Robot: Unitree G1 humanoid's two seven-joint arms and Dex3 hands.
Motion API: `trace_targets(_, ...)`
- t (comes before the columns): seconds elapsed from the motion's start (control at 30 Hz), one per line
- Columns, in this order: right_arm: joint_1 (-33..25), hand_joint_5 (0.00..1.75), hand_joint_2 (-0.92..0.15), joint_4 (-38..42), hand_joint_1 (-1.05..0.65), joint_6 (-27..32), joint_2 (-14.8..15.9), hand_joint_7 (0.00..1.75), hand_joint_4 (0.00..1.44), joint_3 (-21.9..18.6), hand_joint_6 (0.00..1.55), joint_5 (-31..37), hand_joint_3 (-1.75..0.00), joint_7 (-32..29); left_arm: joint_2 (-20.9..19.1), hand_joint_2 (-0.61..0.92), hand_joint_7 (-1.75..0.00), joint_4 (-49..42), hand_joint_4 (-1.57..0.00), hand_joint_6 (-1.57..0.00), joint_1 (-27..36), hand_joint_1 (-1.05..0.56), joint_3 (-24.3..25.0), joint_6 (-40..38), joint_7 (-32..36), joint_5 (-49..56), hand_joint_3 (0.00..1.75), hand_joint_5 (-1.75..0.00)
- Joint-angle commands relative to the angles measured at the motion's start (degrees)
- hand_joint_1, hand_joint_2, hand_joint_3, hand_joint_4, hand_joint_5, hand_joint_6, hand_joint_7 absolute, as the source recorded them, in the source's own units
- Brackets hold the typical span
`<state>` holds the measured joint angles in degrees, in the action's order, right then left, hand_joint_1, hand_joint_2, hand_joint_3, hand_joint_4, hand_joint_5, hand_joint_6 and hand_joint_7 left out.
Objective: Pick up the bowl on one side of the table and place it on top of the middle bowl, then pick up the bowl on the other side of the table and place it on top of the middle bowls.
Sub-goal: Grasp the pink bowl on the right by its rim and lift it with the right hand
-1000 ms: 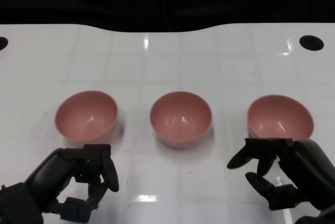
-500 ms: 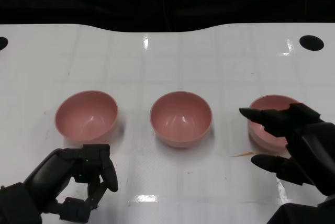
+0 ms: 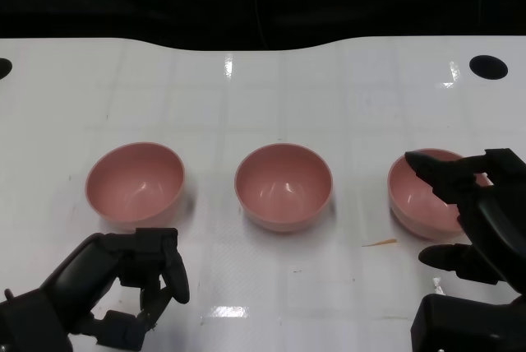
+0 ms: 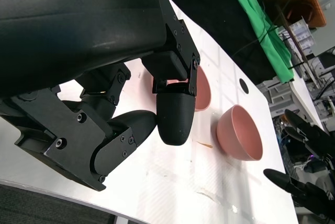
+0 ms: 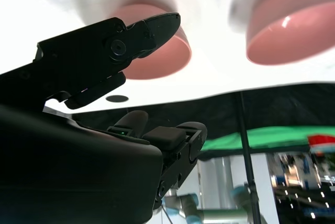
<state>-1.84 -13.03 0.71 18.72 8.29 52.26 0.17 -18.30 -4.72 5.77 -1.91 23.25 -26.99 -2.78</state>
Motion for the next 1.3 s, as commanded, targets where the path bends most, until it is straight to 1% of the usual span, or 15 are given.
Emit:
trace_targets(0.03,1.3,0.73,-0.79,-1.0,-0.59,2.4,1.4,0.01,0.0,0.6,0.3,1.5,0.0,2.3,-0.5,0.48,-1.5,-0.1,-0.85,-0.75,-0.3,-0.13,0.3,0.6,0.1,-0.1,1.28,-1.74)
trace_targets(0.13,2.7,0.71,-0.79,0.5,-0.6,3.6,2.2,0.01,0.02,1.6,0.32,3.2,0.0,3.4,-0.5,0.48,-1.5,-0.1,-0.85,-0.75,-0.2,-0.13,0.2,0.5,0.0,-0.1,1.27,-1.74)
trace_targets(0.3,5.3,0.63,-0.79,4.5,-0.59,4.5,3.5,0.01,0.07,3.3,0.33,4.9,0.0,4.3,-0.4,0.48,-1.51,-0.2,-0.84,-0.75,-0.3,-0.12,0.1,1.0,0.3,0.3,1.28,-1.75)
trace_targets(0.37,7.2,0.52,-0.8,7.9,-0.61,4.5,4.1,0.01,0.15,4.6,0.33,5.9,0.0,4.0,0.0,0.47,-1.5,0.1,-0.85,-0.75,-0.4,-0.12,-0.2,0.3,0.5,0.4,1.28,-1.74)
trace_targets(0.43,8.4,0.47,-0.8,10.4,-0.62,4.3,4.5,0.01,0.19,5.4,0.33,6.2,0.0,3.0,0.1,0.46,-1.51,0.6,-0.85,-0.76,-0.4,-0.13,-0.4,-0.1,0.7,0.6,1.29,-1.75)
trace_targets(0.53,9.8,0.44,-0.81,13.3,-0.64,4.9,4.5,0.0,0.22,6.9,0.33,7.2,0.0,1.8,0.2,0.45,-1.52,0.8,-0.85,-0.75,-0.3,-0.13,-0.4,-0.1,0.6,0.5,1.3,-1.75)
trace_targets(0.67,12.7,0.42,-0.8,20.2,-0.63,4.9,3.7,0.01,0.23,9.1,0.34,7.1,0.0,-0.9,-0.1,0.46,-1.51,0.9,-0.85,-0.75,0.0,-0.12,0.0,0.2,0.5,0.2,1.31,-1.74)
trace_targets(0.77,13.6,0.41,-0.8,22.3,-0.63,4.7,3.9,0.01,0.24,10.0,0.35,6.4,0.0,-2.1,0.0,0.45,-1.51,0.9,-0.85,-0.75,0.1,-0.1,0.1,0.0,0.4,-0.1,1.31,-1.75)
trace_targets(0.9,15.6,0.4,-0.83,26.8,-0.61,4.5,3.7,0.02,0.26,11.4,0.39,5.3,-0.01,-2.2,-0.1,0.45,-1.51,1.3,-0.86,-0.75,0.0,-0.12,-0.1,-0.1,0.6,0.5,1.32,-1.75)
trace_targets(1.0,16.8,0.38,-0.84,28.6,-0.59,5.0,3.4,0.03,0.27,12.3,0.41,4.6,-0.01,-1.9,0.0,0.45,-1.51,1.3,-0.86,-0.75,0.0,-0.13,-0.1,-0.2,0.6,0.5,1.32,-1.75)
trace_targets(1.07,17.5,0.38,-0.86,29.8,-0.57,5.2,3.2,0.04,0.36,13.0,0.46,4.2,-0.01,-1.8,0.1,0.45,-1.52,1.4,-0.86,-0.75,0.0,-0.13,-0.1,-0.3,0.6,0.3,1.32,-1.75)
trace_targets(1.13,18.4,0.35,-0.86,31.2,-0.56,5.2,3.1,0.03,0.39,13.9,0.48,4.1,-0.01,-1.9,0.1,0.45,-1.52,1.6,-0.86,-0.75,0.2,-0.13,-0.1,-0.4,0.6,0.2,1.33,-1.75)
trace_targets(1.17,18.9,0.35,-0.87,32.1,-0.55,5.1,3.1,0.04,0.49,14.5,0.53,4.2,-0.01,-1.9,0.0,0.45,-1.52,1.7,-0.86,-0.75,0.4,-0.13,0.0,-0.5,0.6,0.1,1.32,-1.74)
trace_targets(1.27,20.2,0.31,-0.9,33.9,-0.52,6.0,3.1,0.04,0.65,16.0,0.62,4.5,-0.01,-1.0,0.0,0.45,-1.51,1.9,-0.86,-0.76,0.7,-0.12,0.0,0.0,0.8,0.5,1.32,-1.74)
trace_targets(1.3,20.6,0.3,-0.91,34.5,-0.51,5.9,3.1,0.04,0.67,16.3,0.63,4.3,-0.01,-1.3,0.1,0.45,-1.51,2.2,-0.86,-0.76,0.9,-0.12,0.0,-0.2,0.9,0.4,1.32,-1.74)
